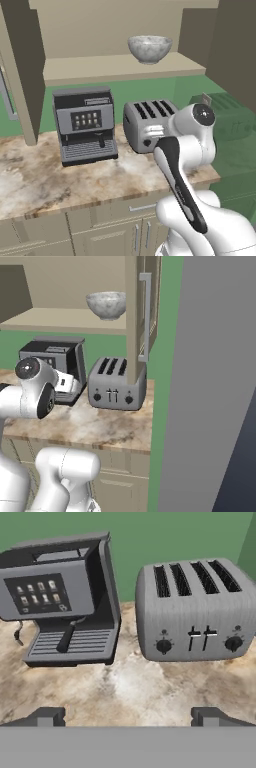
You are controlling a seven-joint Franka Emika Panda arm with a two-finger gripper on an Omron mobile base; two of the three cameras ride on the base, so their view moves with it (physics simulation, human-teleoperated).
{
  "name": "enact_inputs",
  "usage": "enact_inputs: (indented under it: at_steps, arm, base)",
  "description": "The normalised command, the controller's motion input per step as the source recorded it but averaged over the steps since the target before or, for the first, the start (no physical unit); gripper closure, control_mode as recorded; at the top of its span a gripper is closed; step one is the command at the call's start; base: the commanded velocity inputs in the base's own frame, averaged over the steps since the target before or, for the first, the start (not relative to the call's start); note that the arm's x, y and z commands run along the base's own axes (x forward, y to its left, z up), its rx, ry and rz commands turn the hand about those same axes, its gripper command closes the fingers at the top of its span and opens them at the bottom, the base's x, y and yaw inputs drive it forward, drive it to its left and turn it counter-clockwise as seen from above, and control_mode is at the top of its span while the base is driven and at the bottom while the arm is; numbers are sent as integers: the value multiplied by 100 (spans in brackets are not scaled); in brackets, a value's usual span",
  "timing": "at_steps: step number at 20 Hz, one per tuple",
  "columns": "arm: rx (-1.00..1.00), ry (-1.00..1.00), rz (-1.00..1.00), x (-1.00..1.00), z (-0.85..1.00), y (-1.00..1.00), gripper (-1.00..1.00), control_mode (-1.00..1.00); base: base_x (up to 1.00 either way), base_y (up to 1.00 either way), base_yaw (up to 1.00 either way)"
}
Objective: Move the bowls from the cabinet to the plates on the dining table.
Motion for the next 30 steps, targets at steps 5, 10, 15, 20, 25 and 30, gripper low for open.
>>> enact_inputs:
  at_steps: [5,10,15,20,25,30]
  arm:
    - [-27,-8,0,-17,78,1,-100,-100]
    - [-16,-4,1,-2,40,0,-100,-100]
    - [-1,0,3,0,26,-3,-100,-100]
    - [0,0,4,0,27,-7,-100,-100]
    - [-2,0,5,0,21,-5,-100,-100]
    - [-11,0,3,-11,23,0,-100,-100]
  base:
    - [0,0,0]
    - [0,0,0]
    - [0,0,0]
    - [0,0,0]
    - [0,0,0]
    - [0,0,0]
